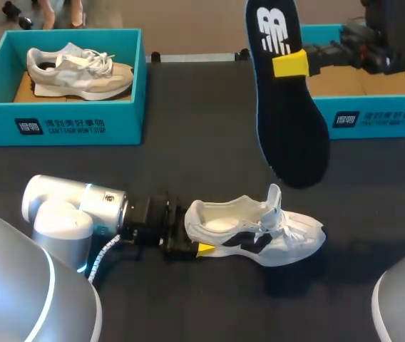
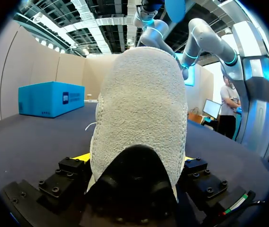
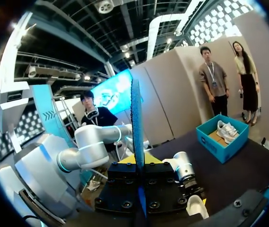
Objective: Take the shoe out of the shoebox, open the shoe tongue, remove and reinsert the insole, then place the shoe into the shoebox
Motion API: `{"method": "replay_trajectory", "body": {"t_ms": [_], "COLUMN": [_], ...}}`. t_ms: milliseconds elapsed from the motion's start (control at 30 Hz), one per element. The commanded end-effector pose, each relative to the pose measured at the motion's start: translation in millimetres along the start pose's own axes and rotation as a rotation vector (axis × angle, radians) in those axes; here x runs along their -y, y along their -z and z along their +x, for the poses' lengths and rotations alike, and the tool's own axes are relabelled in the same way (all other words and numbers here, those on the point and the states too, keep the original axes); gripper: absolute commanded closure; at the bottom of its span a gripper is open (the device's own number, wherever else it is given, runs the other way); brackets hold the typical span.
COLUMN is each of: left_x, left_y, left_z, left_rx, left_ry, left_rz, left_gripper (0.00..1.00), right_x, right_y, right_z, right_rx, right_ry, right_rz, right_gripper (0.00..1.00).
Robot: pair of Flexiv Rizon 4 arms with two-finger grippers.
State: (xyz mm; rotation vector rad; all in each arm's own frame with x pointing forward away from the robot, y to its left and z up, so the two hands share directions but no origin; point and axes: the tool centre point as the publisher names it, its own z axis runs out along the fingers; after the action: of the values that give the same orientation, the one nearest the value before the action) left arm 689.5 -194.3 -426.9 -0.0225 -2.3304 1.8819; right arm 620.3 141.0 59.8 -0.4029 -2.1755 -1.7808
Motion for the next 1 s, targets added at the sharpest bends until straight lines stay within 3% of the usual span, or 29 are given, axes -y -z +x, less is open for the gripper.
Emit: {"method": "replay_trajectory", "body": {"t_ms": [33,333,933,967,1000], "left_x": [-6,-6,-6,-6,-5], "left_y": [-2,-2,-2,-1,0], "left_z": [-1.2,-1.2,-1.2,-1.7,-2.5], "left_rx": [0.001,0.001,0.001,-0.004,0.003], "left_ry": [0.001,0.001,0.001,0.006,0.007], "left_rz": [-0.002,-0.002,-0.002,-0.001,0.000], "left_gripper": [1.00,1.00,0.99,0.76,0.60], "right_x": [17.3,9.9,9.9,9.9,9.9], "right_y": [7,16,16,16,16], "right_z": [7.7,18.3,18.3,18.3,18.3], "right_rx": [0.012,0.031,0.031,0.031,0.031], "right_ry": [0.002,0.010,0.010,0.010,0.010], "right_rz": [-0.072,-0.096,-0.096,-0.096,-0.096], "right_gripper": [1.00,1.00,1.00,1.00,1.00]}}
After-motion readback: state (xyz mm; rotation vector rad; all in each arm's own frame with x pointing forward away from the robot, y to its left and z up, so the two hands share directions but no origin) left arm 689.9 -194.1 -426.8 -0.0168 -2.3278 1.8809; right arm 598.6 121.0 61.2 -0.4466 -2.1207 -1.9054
